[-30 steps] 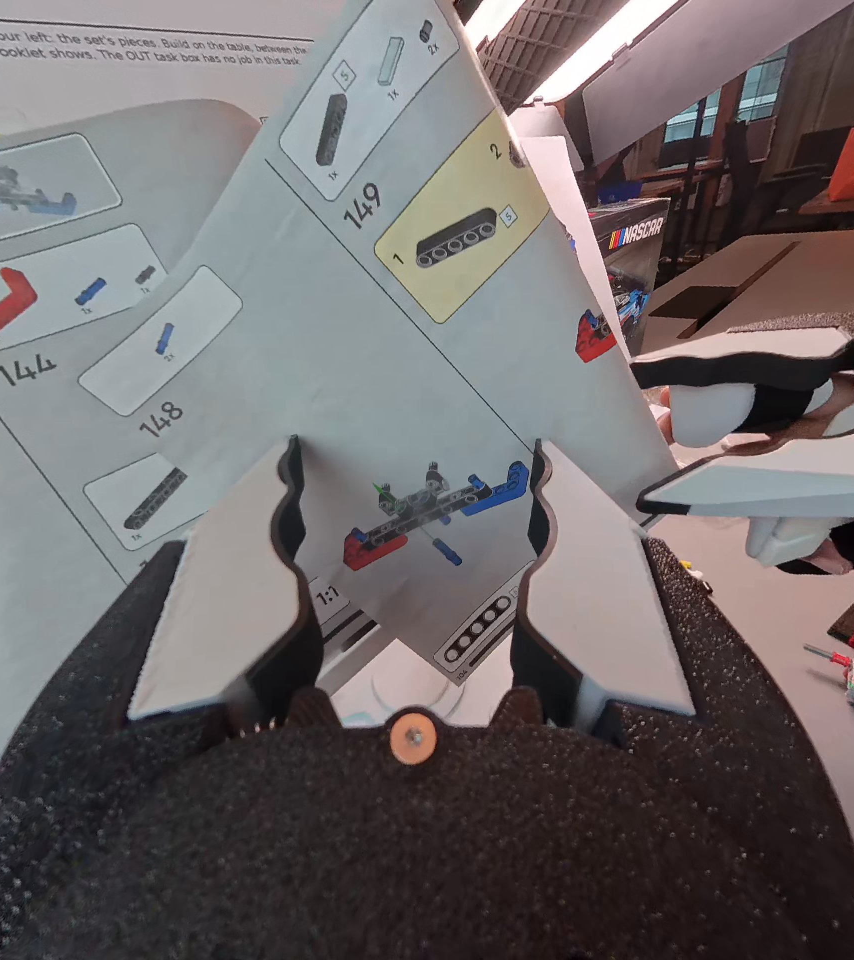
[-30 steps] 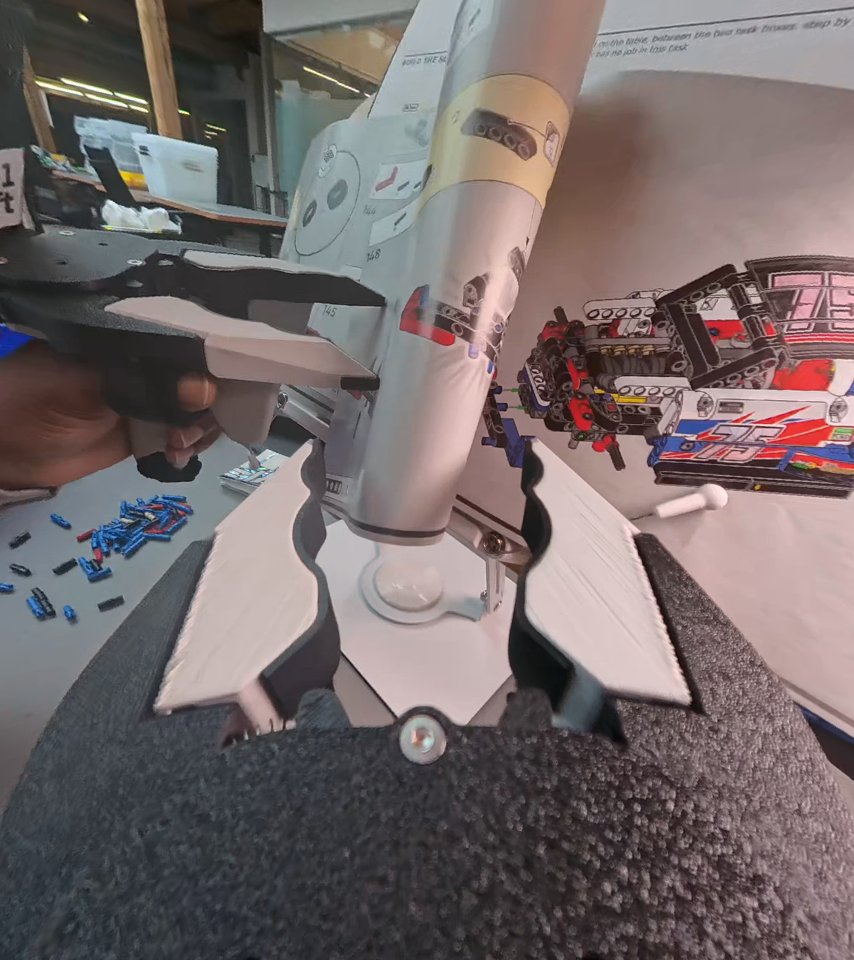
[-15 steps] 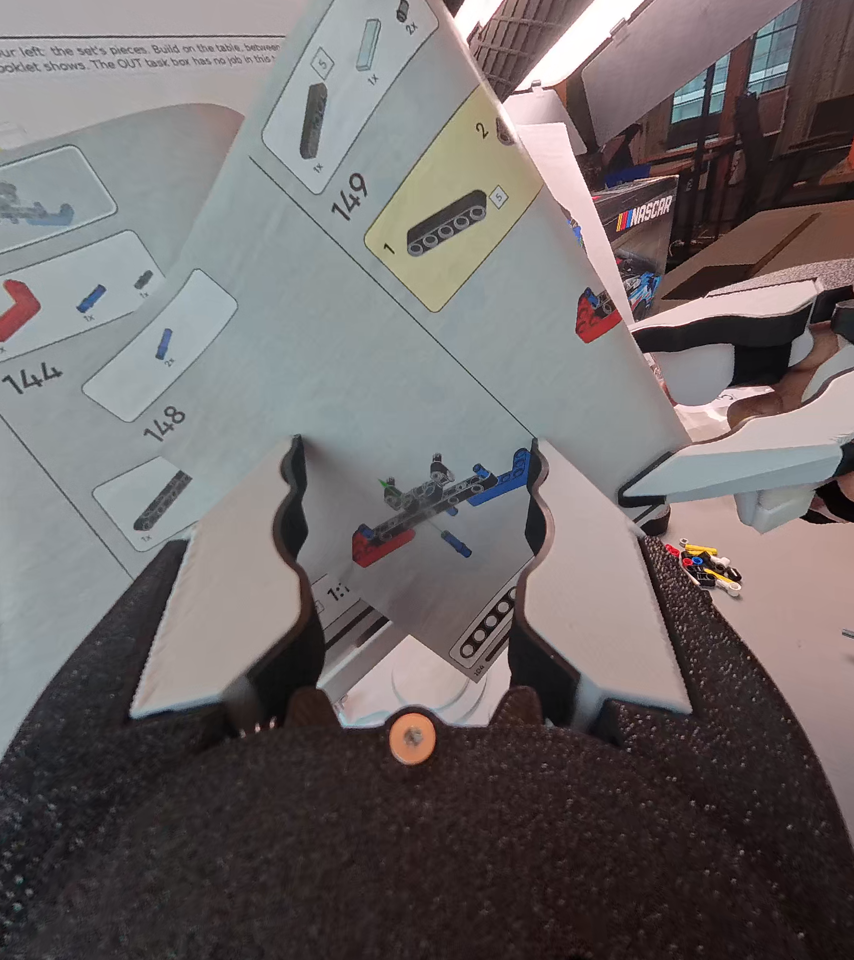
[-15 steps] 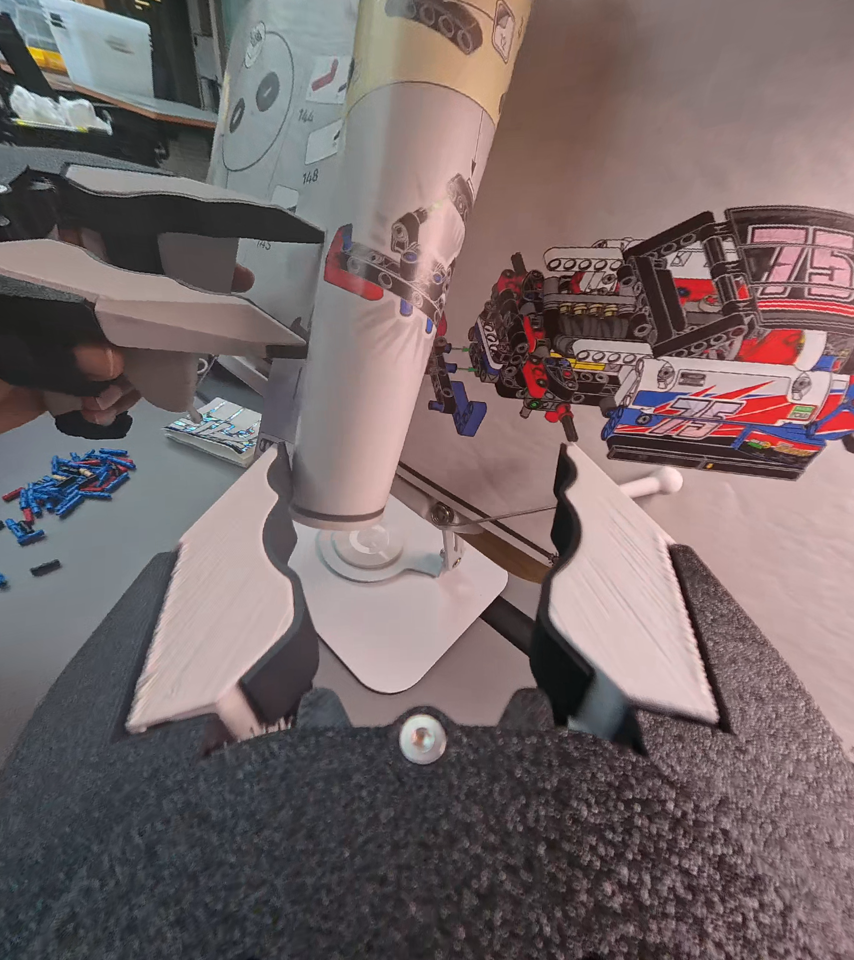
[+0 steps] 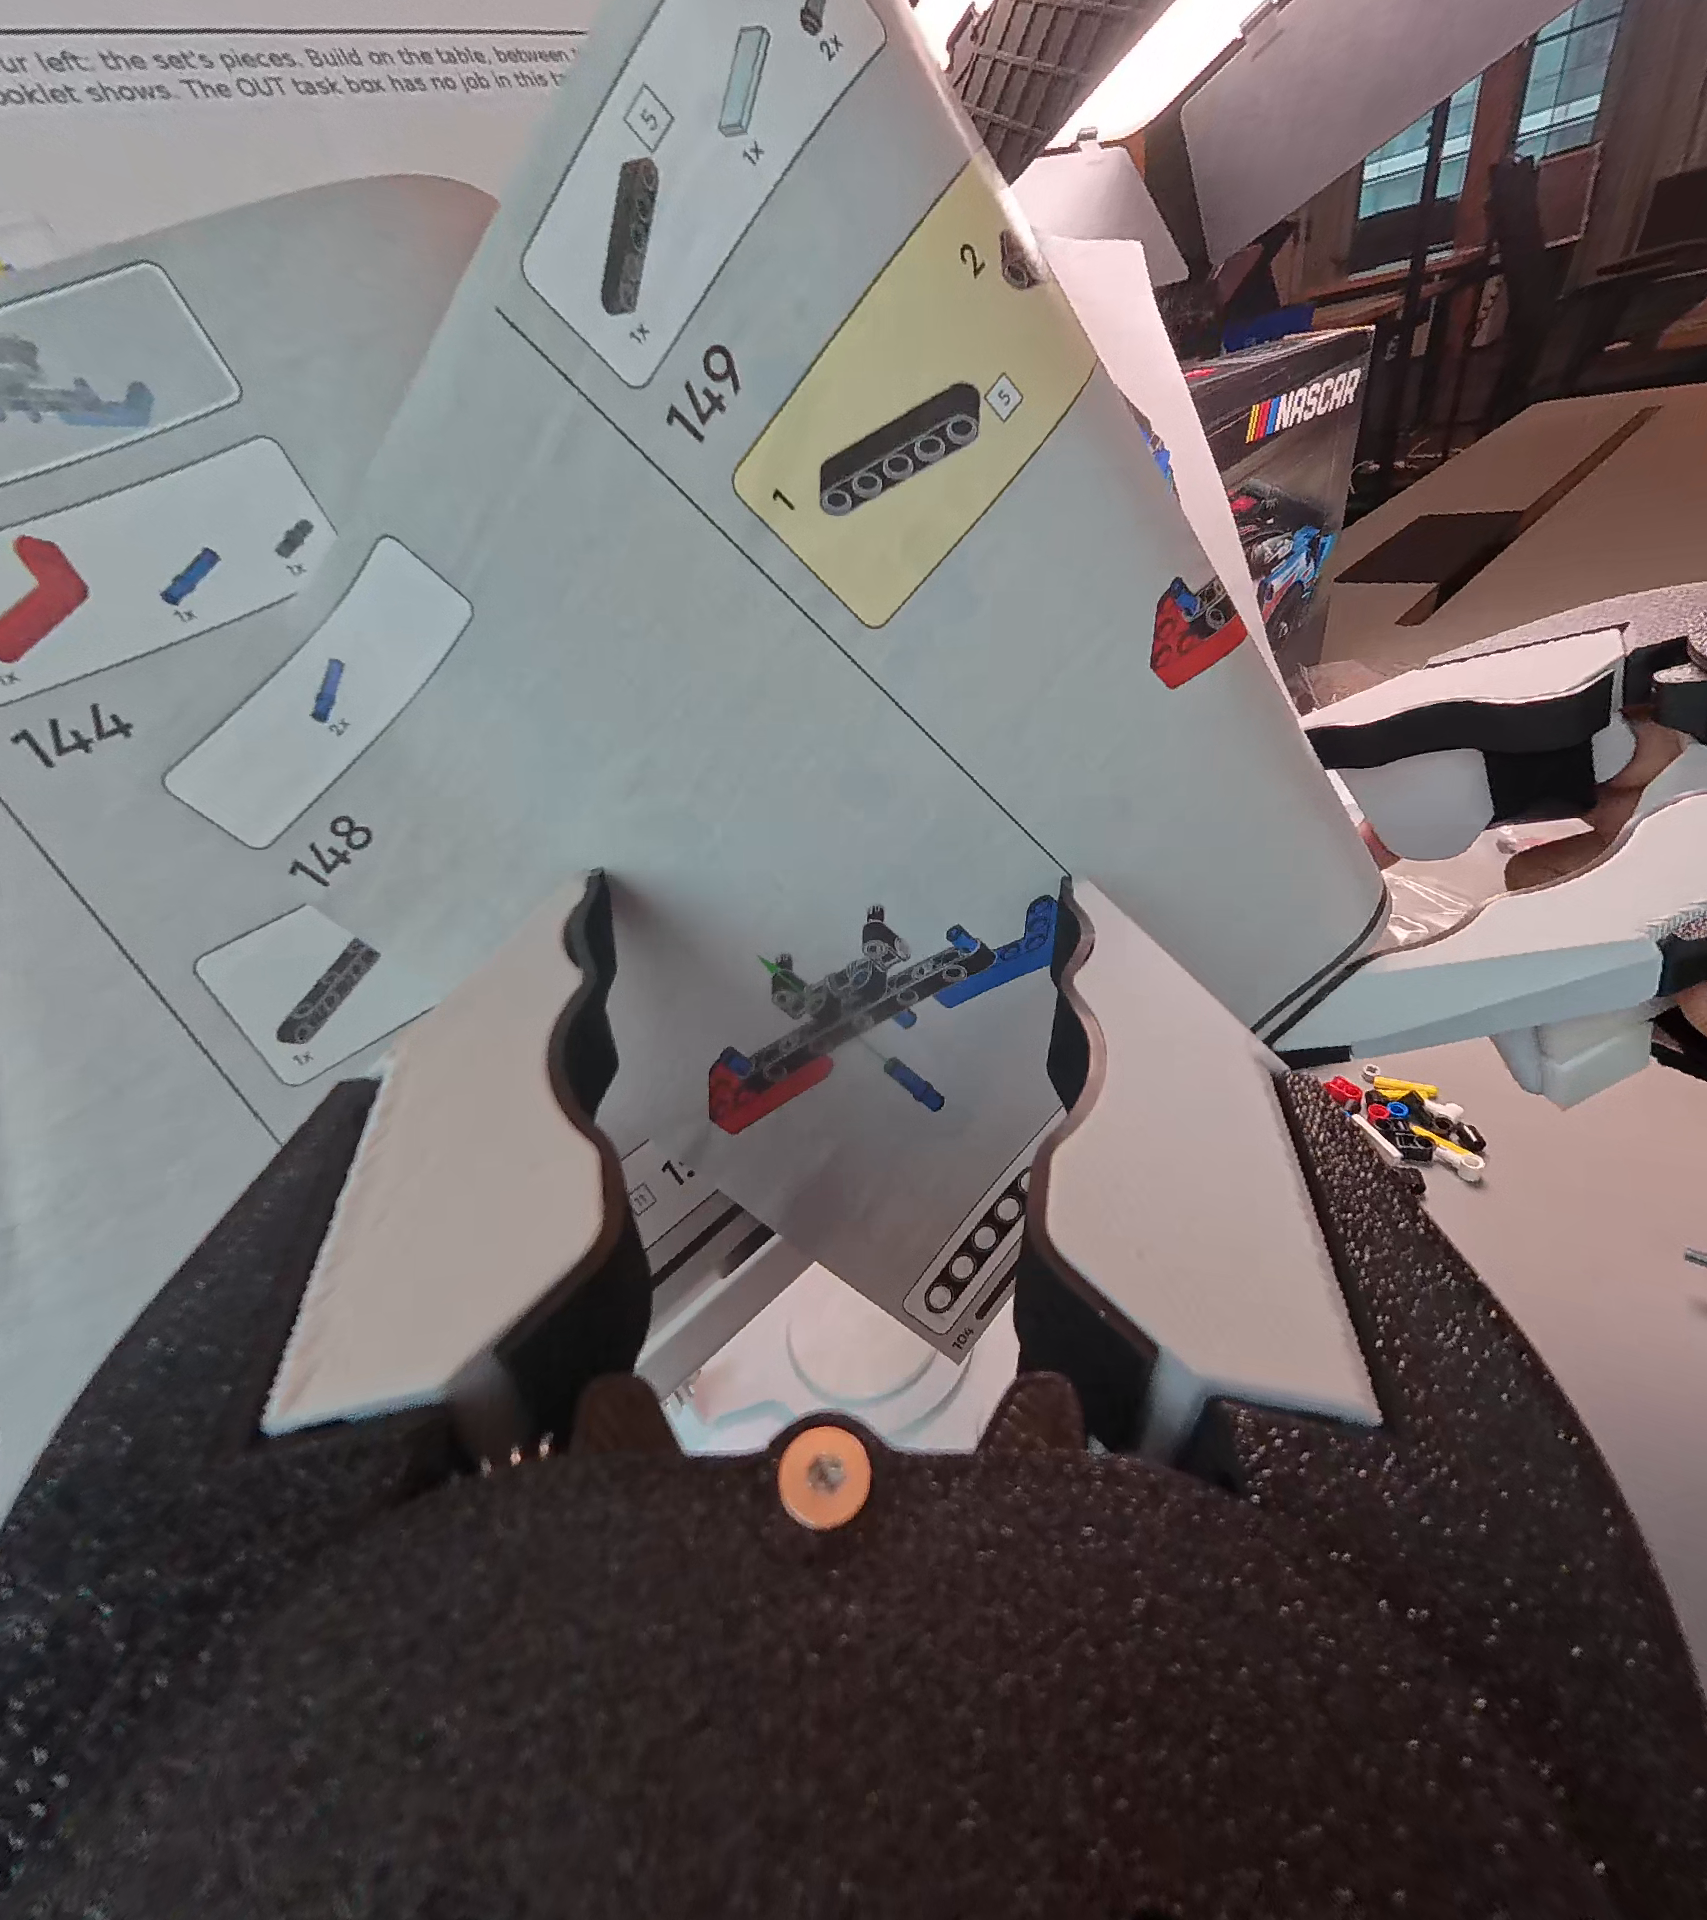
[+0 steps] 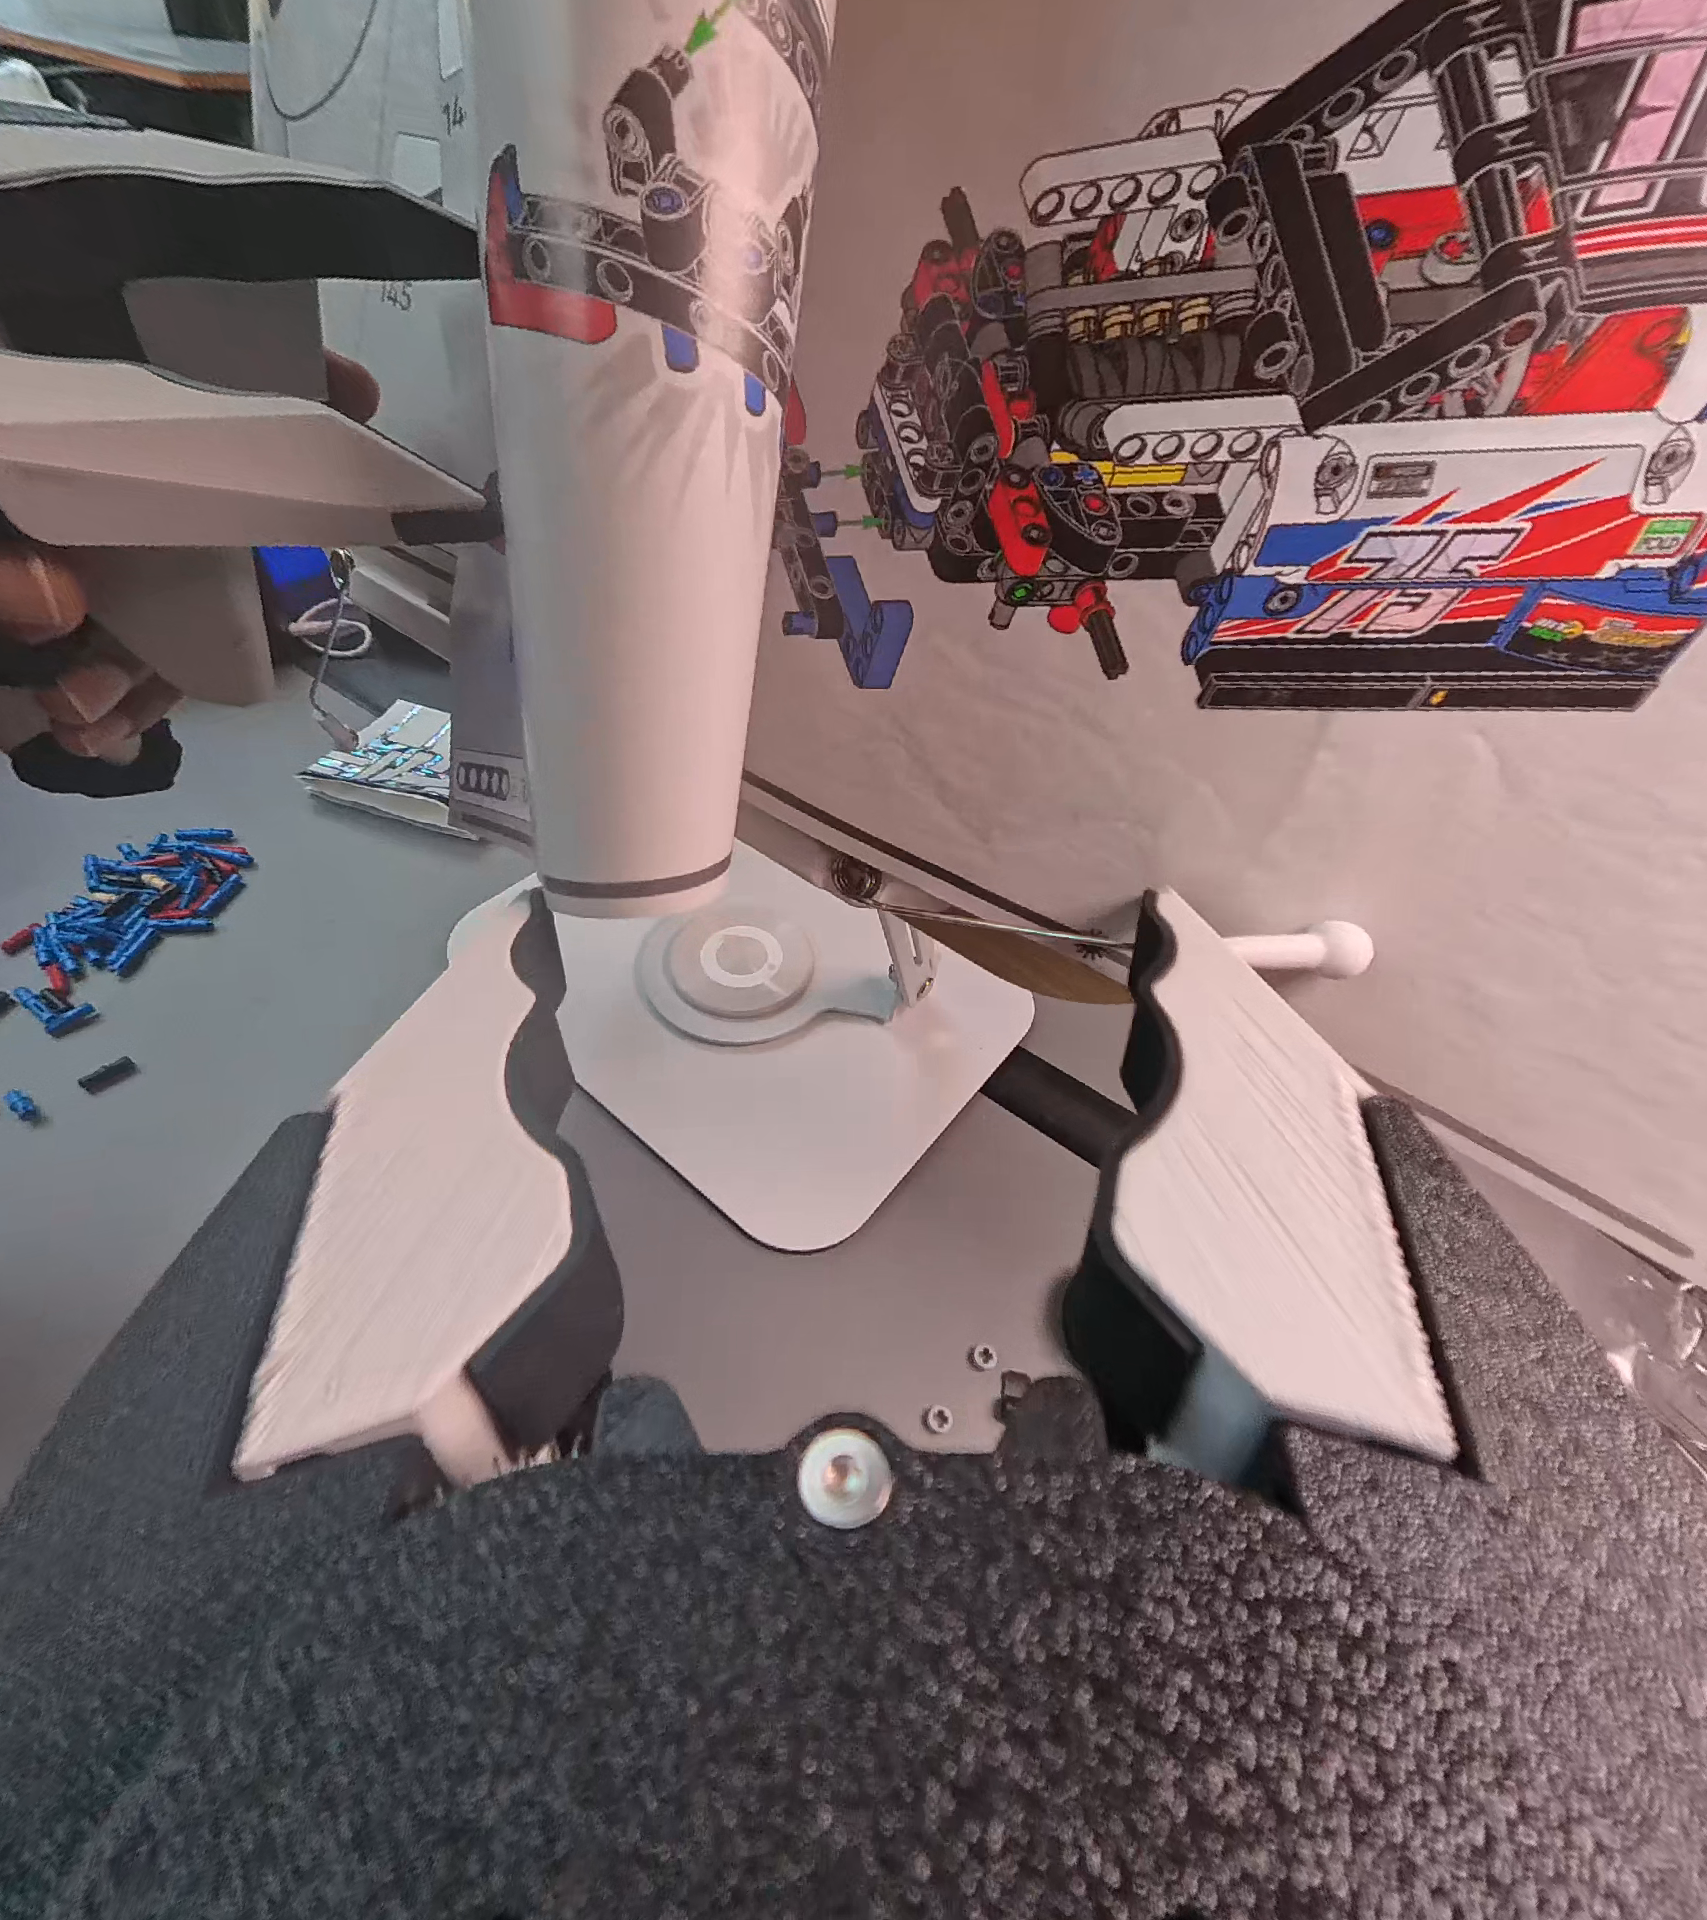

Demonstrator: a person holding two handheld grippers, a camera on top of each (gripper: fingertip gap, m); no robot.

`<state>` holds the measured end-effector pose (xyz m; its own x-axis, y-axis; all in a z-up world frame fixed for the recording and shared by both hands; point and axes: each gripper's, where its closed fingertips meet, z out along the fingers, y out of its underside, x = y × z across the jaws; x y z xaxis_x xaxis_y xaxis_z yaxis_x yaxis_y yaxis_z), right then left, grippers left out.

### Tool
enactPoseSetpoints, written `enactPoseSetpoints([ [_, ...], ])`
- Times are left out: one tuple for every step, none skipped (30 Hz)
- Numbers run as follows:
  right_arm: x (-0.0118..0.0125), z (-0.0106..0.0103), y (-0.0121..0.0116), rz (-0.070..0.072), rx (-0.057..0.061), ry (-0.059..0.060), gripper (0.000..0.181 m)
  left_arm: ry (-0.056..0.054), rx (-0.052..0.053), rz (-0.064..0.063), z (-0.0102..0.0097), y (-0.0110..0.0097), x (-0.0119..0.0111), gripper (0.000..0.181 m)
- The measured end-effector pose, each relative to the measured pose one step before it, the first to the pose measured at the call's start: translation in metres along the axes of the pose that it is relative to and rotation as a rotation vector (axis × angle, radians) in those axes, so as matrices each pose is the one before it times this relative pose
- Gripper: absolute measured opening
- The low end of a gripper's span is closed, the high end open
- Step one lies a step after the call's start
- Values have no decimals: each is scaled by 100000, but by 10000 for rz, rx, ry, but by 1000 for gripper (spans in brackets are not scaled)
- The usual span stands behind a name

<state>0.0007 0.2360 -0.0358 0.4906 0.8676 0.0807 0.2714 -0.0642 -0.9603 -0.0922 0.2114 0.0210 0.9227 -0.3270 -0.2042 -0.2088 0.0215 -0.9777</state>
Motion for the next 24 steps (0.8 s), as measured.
enactPoseSetpoints([
  [-20, -37, 120, -41, -52, 13, 109, -13, 2, -9, 14, 6, -4, 85],
  [-9, 9, 212, -5, -121, 11, 110, -13, 2, -5, 18, 3, 2, 85],
  [-62, -8, 48, 8, -15, -16, 110, -14, -3, 4, 14, 1, -7, 85],
  [0, -10, 95, 5, -42, 8, 110, -10, -9, 8, 10, 9, -4, 85],
  [4, 3, 117, -4, -65, 11, 110, -4, -6, 2, 8, -3, -3, 85],
  [-29, -26, -9, 1, 22, -6, 110, -2, -5, -5, 5, -2, -5, 85],
  [-58, -50, -22, -4, 10, -8, 110, 0, -9, -2, 3, 3, -4, 85],
  [-66, -67, 71, -32, -60, 19, 110, 4, -9, 6, -4, 1, 9, 85],
  [-76, -62, 65, -48, -69, 25, 109, 4, -8, 13, -6, 1, -5, 85],
  [24, -28, 225, -17, -169, 97, 108, 0, -4, 14, -12, 15, -4, 84],
  [10, 56, 574, 51, -422, 54, 107, 4, 1, 7, 11, 8, 0, 84],
  [-101, 50, 333, 34, -247, 0, 107, 1, -2, -1, 5, 6, -10, 84],
  [37, 48, 500, 8, -365, 79, 106, 3, -5, -6, -1, 2, -15, 84],
  [3, 69, 434, -30, -325, 59, 109, 3, -5, -17, 1, -10, 0, 84],
  [87, -28, 76, -85, -34, 124, 108, 3, -2, -31, -12, -21, -7, 84],
  [56, -74, 49, -29, -15, 105, 107, 15, 4, -39, -11, -17, 7, 84],
  [-146, -127, -99, -8, 61, -3, 107, 15, 8, -36, -30, -21, 3, 84],
  [-238, -169, -301, -41, 174, -31, 107, 7, 11, -22, -25, -17, -7, 84],
  [-225, -189, -481, -203, 300, 64, 106, 5, 8, -23, -15, -8, -34, 84],
  [-52, -151, -437, -465, 262, 256, 105, 12, -9, -41, -1, 27, -28, 84],
  [-39, -84, -222, -598, 74, 325, 103, 24, -14, -73, 33, 39, -34, 85],
  [-189, -33, 32, -497, -183, 235, 101, 24, 16, -91, 31, -1, -24, 85],
  [-196, -43, 169, -237, -331, 186, 99, 18, 26, -93, 28, -27, -30, 85],
  [61, -115, 445, 3, -536, 262, 93, 12, 13, -77, 25, -22, -32, 85],
])
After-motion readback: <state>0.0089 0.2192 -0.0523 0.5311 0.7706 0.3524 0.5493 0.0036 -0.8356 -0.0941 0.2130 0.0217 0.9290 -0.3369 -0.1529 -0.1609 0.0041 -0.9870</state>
